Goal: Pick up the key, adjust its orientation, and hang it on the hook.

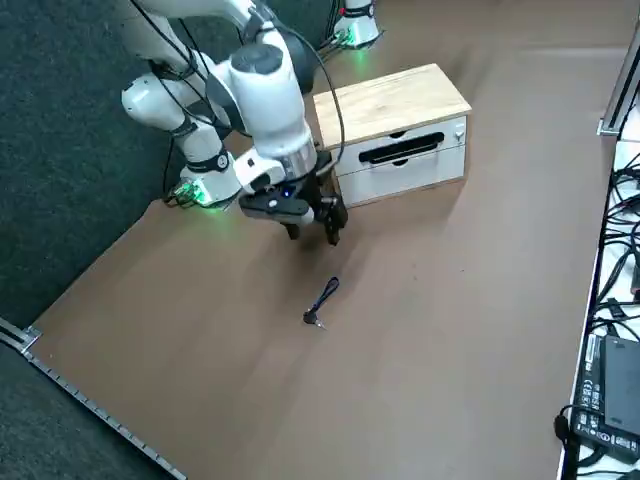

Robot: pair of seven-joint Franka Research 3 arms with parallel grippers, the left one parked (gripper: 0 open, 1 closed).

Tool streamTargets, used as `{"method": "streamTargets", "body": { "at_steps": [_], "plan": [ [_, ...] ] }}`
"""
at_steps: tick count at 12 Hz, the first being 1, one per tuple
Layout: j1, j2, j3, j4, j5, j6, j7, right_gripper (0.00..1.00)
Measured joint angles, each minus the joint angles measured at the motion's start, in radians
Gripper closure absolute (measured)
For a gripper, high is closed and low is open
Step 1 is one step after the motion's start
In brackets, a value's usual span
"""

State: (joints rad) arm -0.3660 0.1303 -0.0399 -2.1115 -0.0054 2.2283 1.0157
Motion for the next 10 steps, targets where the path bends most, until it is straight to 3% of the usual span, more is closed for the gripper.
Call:
{"method": "streamTargets", "body": {
  "at_steps": [4, 10],
  "plan": [
    [0.0, 0.117, 0.001, -0.026, 0.0, 0.128, 0.001, 0.0],
    [-0.013, 0.217, 0.001, -0.037, 0.002, 0.219, 0.001, 0.0]
  ]
}}
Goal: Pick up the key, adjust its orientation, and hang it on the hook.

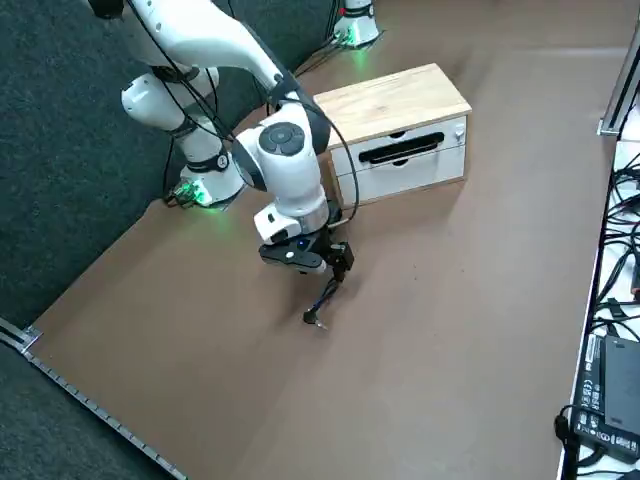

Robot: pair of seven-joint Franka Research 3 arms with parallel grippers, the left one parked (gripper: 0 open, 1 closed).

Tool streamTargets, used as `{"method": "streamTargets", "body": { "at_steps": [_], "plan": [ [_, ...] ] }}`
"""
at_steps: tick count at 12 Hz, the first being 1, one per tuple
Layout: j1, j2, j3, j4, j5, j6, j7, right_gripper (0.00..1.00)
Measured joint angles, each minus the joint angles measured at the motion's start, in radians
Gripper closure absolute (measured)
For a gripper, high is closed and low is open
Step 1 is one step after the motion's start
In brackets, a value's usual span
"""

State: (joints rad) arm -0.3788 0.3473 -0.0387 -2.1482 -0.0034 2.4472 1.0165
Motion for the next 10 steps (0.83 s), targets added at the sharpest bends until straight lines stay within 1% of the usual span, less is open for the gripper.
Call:
{"method": "streamTargets", "body": {
  "at_steps": [5, 10],
  "plan": [
    [0.0, 0.043, 0.002, -0.023, 0.0, 0.087, 0.001, 0.0],
    [0.002, 0.067, 0.014, -0.026, 0.0, 0.117, 0.007, 0.0]
  ]
}}
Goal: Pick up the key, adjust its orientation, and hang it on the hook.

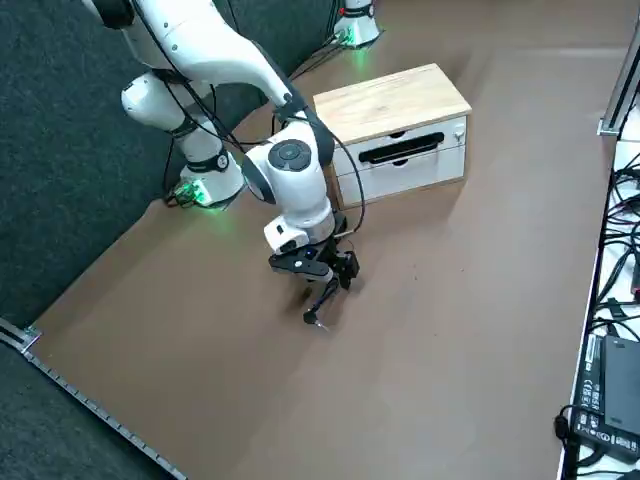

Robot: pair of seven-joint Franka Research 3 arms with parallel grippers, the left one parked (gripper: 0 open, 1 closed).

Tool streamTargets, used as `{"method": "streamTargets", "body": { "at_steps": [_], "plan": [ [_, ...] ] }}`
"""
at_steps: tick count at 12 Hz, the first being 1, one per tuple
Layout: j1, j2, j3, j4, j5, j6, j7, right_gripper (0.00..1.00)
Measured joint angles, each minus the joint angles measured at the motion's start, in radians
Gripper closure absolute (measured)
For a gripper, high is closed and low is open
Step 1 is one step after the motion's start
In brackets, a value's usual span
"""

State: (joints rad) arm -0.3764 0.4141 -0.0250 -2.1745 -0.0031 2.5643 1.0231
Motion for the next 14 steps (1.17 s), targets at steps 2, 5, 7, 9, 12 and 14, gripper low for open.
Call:
{"method": "streamTargets", "body": {
  "at_steps": [2, 5, 7, 9, 12, 14],
  "plan": [
    [0.001, 0.007, 0.003, -0.003, 0.0, 0.008, 0.001, 0.0],
    [0.001, 0.027, 0.004, -0.016, 0.0, 0.048, 0.001, 0.0],
    [0.001, 0.03, 0.004, -0.023, 0.0, 0.066, 0.002, 0.0],
    [0.001, 0.029, 0.004, -0.023, 0.0, 0.068, 0.003, 0.01],
    [0.0, 0.028, 0.004, -0.023, 0.0, 0.068, 0.006, 0.03],
    [0.0, 0.026, 0.004, -0.023, 0.001, 0.07, 0.007, 0.09]
  ]
}}
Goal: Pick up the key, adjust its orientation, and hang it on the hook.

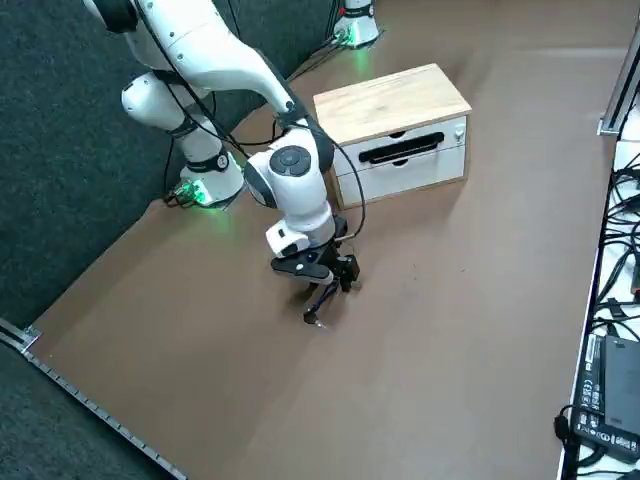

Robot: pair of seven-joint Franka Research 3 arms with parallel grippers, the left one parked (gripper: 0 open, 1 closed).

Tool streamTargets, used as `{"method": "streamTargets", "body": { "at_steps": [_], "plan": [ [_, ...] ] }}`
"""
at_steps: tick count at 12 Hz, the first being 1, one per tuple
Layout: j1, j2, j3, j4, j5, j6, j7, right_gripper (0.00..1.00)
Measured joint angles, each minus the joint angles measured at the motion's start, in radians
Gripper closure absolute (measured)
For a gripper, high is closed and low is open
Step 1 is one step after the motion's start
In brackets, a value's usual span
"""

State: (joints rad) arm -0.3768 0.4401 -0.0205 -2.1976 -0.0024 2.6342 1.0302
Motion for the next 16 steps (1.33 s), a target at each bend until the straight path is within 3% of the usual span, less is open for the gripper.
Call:
{"method": "streamTargets", "body": {
  "at_steps": [6, 7, 10, 11, 15, 16],
  "plan": [
    [0.0, -0.01, 0.0, -0.001, 0.0, 0.001, 0.017, 0.32],
    [0.0, -0.013, 0.0, -0.004, 0.0, 0.001, 0.018, 0.32],
    [0.001, -0.021, 0.001, -0.011, 0.0, 0.001, 0.019, 0.54],
    [0.001, -0.024, 0.002, -0.011, 0.0, 0.001, 0.02, 0.67],
    [0.002, -0.034, 0.002, -0.02, 0.0, -0.003, 0.021, 0.75],
    [0.005, -0.037, 0.003, -0.02, 0.0, -0.005, 0.021, 0.85]
  ]
}}
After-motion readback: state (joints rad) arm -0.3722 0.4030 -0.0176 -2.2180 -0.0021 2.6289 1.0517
